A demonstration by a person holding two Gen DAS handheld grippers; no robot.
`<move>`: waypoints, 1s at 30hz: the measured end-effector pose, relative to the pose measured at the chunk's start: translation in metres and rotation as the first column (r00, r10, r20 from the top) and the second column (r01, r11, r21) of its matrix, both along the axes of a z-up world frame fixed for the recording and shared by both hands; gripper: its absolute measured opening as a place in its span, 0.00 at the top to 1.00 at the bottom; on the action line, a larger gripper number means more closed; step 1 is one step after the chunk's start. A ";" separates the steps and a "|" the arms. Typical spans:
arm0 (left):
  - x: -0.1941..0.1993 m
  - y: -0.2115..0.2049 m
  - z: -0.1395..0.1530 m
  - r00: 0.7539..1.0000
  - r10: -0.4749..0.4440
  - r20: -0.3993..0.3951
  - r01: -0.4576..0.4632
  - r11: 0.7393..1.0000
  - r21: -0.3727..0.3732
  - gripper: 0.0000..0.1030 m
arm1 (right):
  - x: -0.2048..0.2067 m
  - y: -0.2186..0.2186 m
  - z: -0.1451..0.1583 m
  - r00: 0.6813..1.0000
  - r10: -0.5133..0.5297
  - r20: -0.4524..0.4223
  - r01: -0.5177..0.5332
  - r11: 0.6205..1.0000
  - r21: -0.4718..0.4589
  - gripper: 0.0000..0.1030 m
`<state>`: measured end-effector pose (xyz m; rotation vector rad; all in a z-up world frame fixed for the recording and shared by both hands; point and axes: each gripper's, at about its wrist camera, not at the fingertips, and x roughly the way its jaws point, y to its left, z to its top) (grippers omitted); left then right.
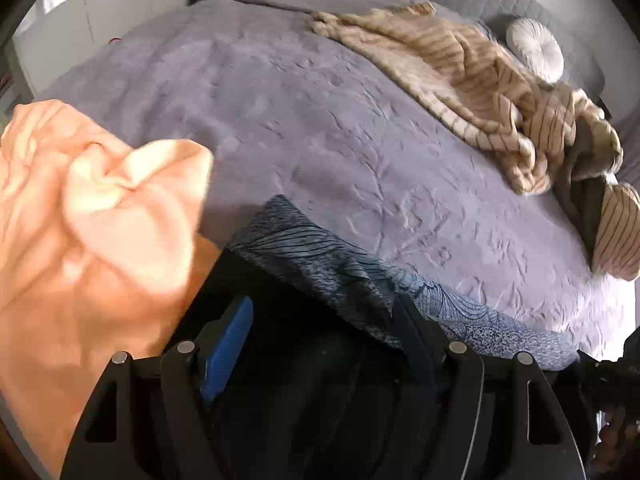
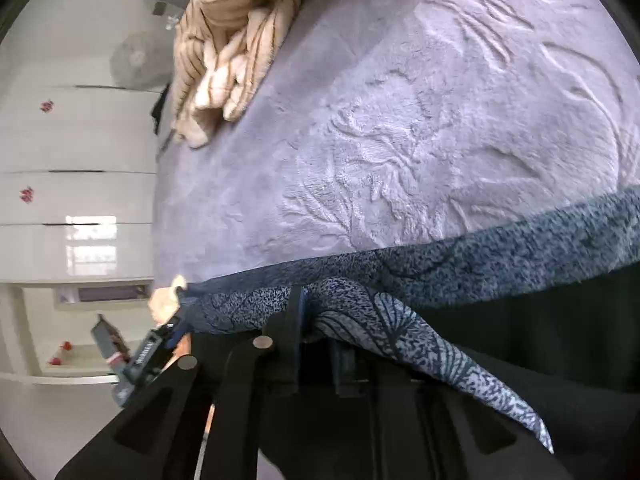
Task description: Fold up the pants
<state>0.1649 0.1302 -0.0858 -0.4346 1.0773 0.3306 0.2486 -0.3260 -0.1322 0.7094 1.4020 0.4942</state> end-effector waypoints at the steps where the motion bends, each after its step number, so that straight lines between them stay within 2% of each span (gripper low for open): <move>1: 0.000 0.001 0.004 1.000 0.004 0.000 -0.004 1.000 0.016 0.29 | -0.002 0.004 0.007 1.000 0.015 0.012 -0.015 1.000 -0.002 0.69; 2: -0.005 -0.001 0.013 1.000 -0.005 0.002 0.005 0.999 0.040 0.29 | -0.005 0.008 0.016 0.999 0.031 0.023 -0.031 1.000 0.002 0.53; 3: -0.009 -0.002 0.021 1.000 -0.023 0.005 0.023 0.998 0.051 0.29 | -0.009 0.010 0.025 0.998 0.043 0.034 -0.043 0.999 0.003 0.51; 5: -0.018 -0.015 0.037 0.996 -0.090 0.018 0.088 0.992 0.085 0.29 | -0.023 0.019 0.051 0.989 0.098 0.108 -0.101 0.995 0.019 0.51; 7: -0.018 -0.032 0.041 0.987 -0.158 0.027 0.156 0.986 0.063 0.29 | -0.037 0.034 0.065 0.971 0.173 0.162 -0.177 0.984 0.007 0.51; 9: -0.009 -0.057 0.026 0.973 -0.231 0.002 0.231 0.973 0.031 0.29 | -0.045 0.054 0.064 0.950 0.260 0.174 -0.255 0.966 -0.048 0.51; 12: 0.013 -0.084 0.004 0.965 -0.261 -0.022 0.262 0.963 0.059 0.29 | -0.036 0.084 0.039 0.936 0.318 0.148 -0.299 0.944 -0.137 0.51; 14: 0.033 -0.083 -0.010 0.975 -0.217 -0.038 0.220 0.972 0.081 0.29 | -0.024 0.086 0.026 0.942 0.299 0.154 -0.266 0.942 -0.202 0.51; 15: 0.043 -0.075 -0.020 0.984 -0.169 -0.054 0.173 0.981 0.083 0.29 | -0.016 0.082 0.021 0.951 0.264 0.162 -0.223 0.946 -0.233 0.54; 17: 0.051 -0.063 -0.028 0.990 -0.126 -0.063 0.127 0.992 0.015 0.29 | -0.001 0.061 0.015 0.979 0.130 0.155 -0.103 0.980 -0.167 0.55; 18: 0.052 -0.063 -0.025 0.990 -0.122 -0.065 0.123 0.992 0.012 0.29 | 0.000 0.053 0.015 0.987 0.081 0.138 -0.063 0.989 -0.133 0.55; 19: 0.051 -0.066 -0.019 0.989 -0.132 -0.066 0.134 0.991 0.028 0.29 | -0.002 0.043 0.019 0.991 0.038 0.127 -0.026 0.995 -0.096 0.55; 21: 0.044 -0.080 -0.003 0.982 -0.175 -0.078 0.183 0.977 0.113 0.29 | -0.013 0.031 0.033 0.989 0.031 0.148 -0.019 0.996 -0.082 0.53; 22: 0.036 -0.091 0.008 0.971 -0.225 -0.080 0.234 0.963 0.133 0.29 | -0.023 0.022 0.044 0.986 0.042 0.164 -0.029 0.996 -0.080 0.52; 23: 0.030 -0.098 0.014 0.962 -0.261 -0.077 0.269 0.956 0.121 0.29 | -0.031 0.015 0.053 0.984 0.043 0.175 -0.031 0.997 -0.073 0.51; 25: 0.014 -0.125 0.028 0.928 -0.366 -0.071 0.371 0.926 0.070 0.29 | -0.062 -0.017 0.070 0.982 0.025 0.186 -0.015 0.998 -0.060 0.49; 27: -0.003 -0.160 0.036 0.880 -0.470 -0.061 0.472 0.881 0.028 0.29 | -0.093 -0.052 0.079 0.984 -0.025 0.176 0.036 0.997 -0.061 0.47; 30: -0.019 -0.213 0.044 0.813 -0.582 -0.028 0.580 0.812 -0.067 0.29 | -0.151 -0.118 0.084 0.979 -0.160 0.129 0.170 0.983 -0.067 0.46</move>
